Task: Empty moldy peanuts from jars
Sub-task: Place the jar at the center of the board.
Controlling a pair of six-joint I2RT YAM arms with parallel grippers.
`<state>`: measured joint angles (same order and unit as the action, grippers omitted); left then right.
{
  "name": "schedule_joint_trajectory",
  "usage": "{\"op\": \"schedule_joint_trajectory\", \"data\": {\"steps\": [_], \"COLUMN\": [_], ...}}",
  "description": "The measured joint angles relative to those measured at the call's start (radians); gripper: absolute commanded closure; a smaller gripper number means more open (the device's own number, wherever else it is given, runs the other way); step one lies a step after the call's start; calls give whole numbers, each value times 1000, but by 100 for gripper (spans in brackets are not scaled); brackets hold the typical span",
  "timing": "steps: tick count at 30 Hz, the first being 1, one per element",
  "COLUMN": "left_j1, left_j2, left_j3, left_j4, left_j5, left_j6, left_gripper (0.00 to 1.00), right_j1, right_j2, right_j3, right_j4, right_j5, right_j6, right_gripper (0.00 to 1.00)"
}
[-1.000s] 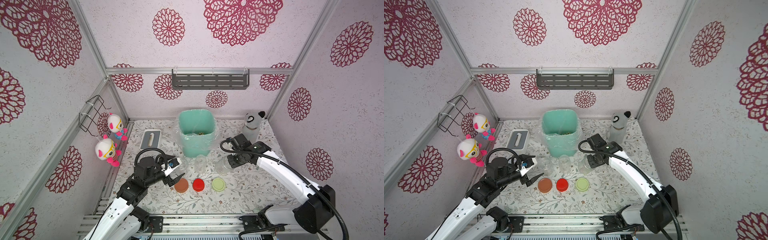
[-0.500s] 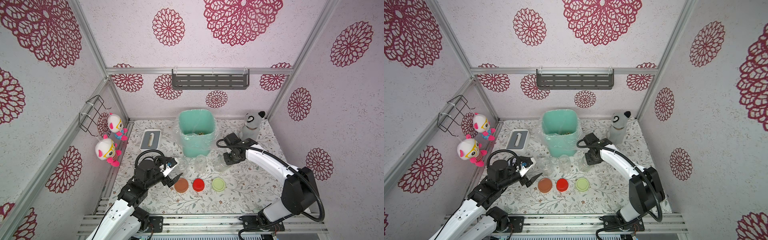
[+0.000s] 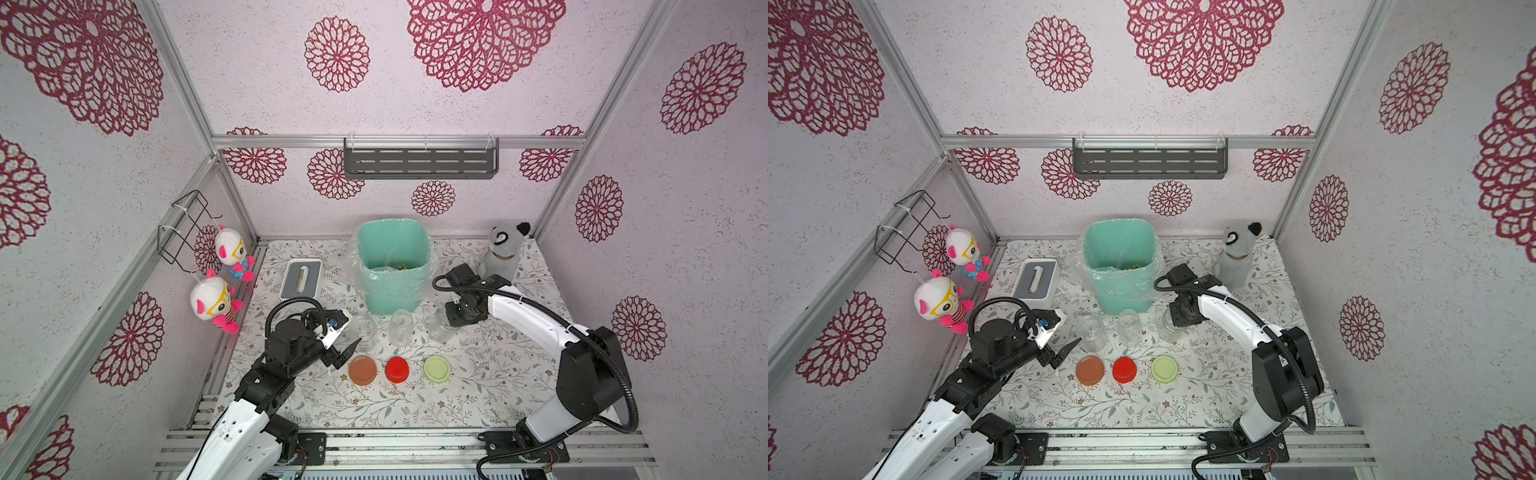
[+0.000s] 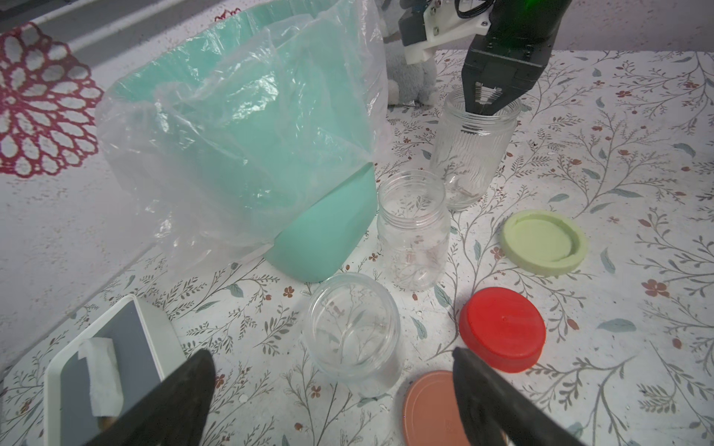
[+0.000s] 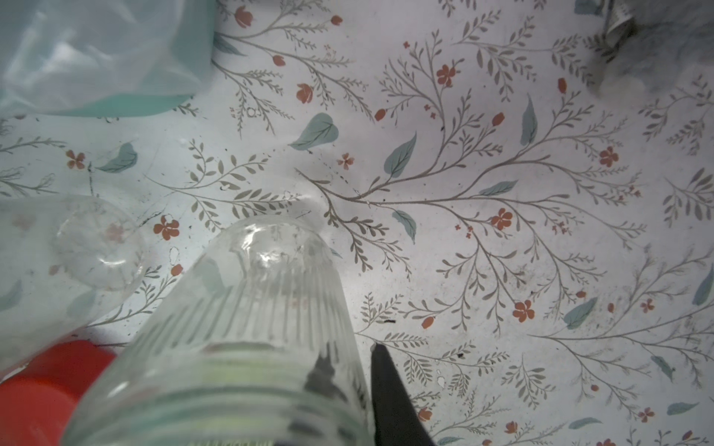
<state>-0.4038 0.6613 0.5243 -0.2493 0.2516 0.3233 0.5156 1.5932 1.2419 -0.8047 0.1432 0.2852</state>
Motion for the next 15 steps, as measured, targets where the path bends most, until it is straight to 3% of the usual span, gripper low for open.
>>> {"op": "schedule_joint_trajectory", "data": {"steps": [10,12,15], "left_j1": [32,43,66], "left_j2": [14,14,13], "left_j3": [0,2,17], "left_j4": [28,27,27], "left_j5": [-4,-9,-34], "left_j6": [-14,-17,-24], "left_gripper": [3,3,3], "right_j1": [0,-1,-1], "right_j2": [-30,-59,-130], "right_j3": [12,12,5], "right_j4": [23,23,39], "right_j5": [-16,-16,-14], "right_j6": [13,14,21], "right_gripper": [59,50,28]}}
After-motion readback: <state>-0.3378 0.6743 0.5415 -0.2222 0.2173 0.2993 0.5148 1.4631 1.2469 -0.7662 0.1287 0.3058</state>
